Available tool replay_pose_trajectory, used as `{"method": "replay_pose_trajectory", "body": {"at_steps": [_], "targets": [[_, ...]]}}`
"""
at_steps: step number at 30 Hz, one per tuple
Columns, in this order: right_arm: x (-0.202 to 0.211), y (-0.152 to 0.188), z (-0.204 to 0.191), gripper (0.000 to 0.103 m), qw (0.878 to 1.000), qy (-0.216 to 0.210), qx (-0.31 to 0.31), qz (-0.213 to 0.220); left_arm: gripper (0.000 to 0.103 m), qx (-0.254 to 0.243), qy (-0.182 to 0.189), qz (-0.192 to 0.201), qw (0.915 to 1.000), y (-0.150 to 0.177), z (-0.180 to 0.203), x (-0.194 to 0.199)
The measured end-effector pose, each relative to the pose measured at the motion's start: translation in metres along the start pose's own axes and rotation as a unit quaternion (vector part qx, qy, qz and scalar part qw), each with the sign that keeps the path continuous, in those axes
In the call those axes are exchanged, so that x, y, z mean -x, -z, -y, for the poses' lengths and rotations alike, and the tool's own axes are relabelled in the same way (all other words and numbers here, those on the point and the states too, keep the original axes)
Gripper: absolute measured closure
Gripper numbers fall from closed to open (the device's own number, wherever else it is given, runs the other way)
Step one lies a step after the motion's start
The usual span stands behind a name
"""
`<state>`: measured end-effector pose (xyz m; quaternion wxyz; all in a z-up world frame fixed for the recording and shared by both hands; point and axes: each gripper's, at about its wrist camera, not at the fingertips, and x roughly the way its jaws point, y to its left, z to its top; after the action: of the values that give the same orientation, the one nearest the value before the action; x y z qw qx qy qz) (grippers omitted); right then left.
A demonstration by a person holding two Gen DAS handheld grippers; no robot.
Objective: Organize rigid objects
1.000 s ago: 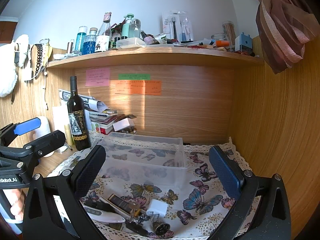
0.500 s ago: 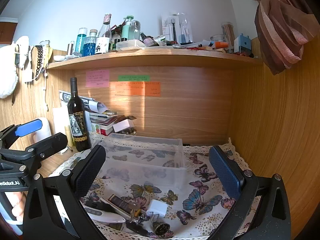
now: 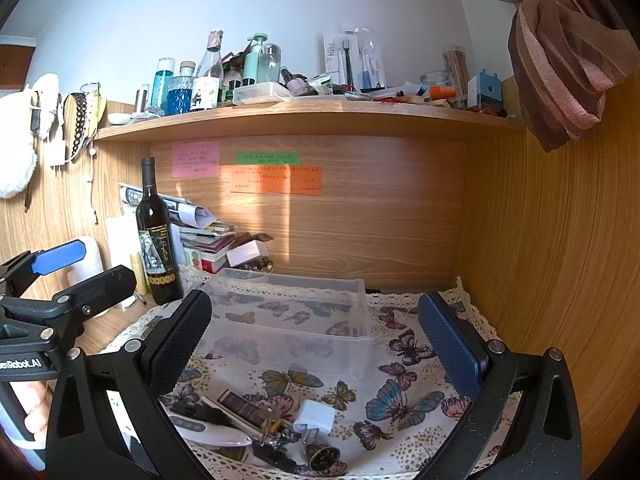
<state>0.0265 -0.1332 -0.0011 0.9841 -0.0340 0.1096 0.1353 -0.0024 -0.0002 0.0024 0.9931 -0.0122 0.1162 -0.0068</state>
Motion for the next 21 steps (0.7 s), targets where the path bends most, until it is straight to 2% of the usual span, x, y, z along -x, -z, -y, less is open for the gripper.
{"method": "replay_pose_trajectory", "body": {"at_steps": [21], "targets": [[0.0032,-0.0021,-0.0022,0.000,1.000,0.004,-0.001,0.008,0.000,0.001,0.004,-0.005,1.0000,-0.0009,0.0016,-0.0015]]}}
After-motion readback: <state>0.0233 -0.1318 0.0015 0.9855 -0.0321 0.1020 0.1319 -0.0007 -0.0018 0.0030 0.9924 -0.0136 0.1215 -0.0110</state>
